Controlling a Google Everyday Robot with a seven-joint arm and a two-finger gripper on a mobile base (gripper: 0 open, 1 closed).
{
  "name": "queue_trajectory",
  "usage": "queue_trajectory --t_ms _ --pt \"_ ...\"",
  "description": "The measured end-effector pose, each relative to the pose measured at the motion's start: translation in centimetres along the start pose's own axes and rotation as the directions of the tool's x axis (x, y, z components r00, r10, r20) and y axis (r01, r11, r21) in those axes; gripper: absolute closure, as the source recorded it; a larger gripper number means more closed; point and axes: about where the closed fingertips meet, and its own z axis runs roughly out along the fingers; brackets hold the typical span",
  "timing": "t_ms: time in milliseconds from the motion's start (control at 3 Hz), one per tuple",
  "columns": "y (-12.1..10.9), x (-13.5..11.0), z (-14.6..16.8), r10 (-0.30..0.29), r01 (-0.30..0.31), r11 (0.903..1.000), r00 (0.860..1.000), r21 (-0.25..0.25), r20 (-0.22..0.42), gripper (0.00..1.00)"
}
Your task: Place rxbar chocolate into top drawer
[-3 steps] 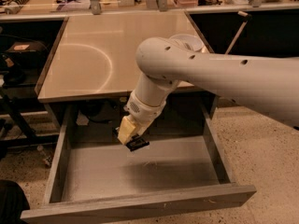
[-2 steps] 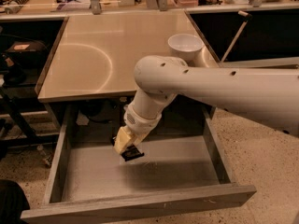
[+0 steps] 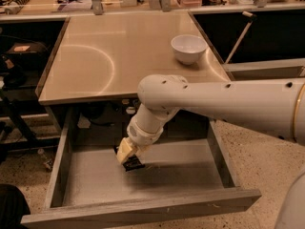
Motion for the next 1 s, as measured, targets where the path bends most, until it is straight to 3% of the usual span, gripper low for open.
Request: queue_trajectory --t_ms 667,1000 --pt "-1.0 1.1 2.3 0.06 -0.06 0.9982 0.998 -0.001 -0.019 1.0" --pt "-1.1 1.5 2.9 0.061 -0.062 0.998 0.998 -0.016 -0.022 1.0"
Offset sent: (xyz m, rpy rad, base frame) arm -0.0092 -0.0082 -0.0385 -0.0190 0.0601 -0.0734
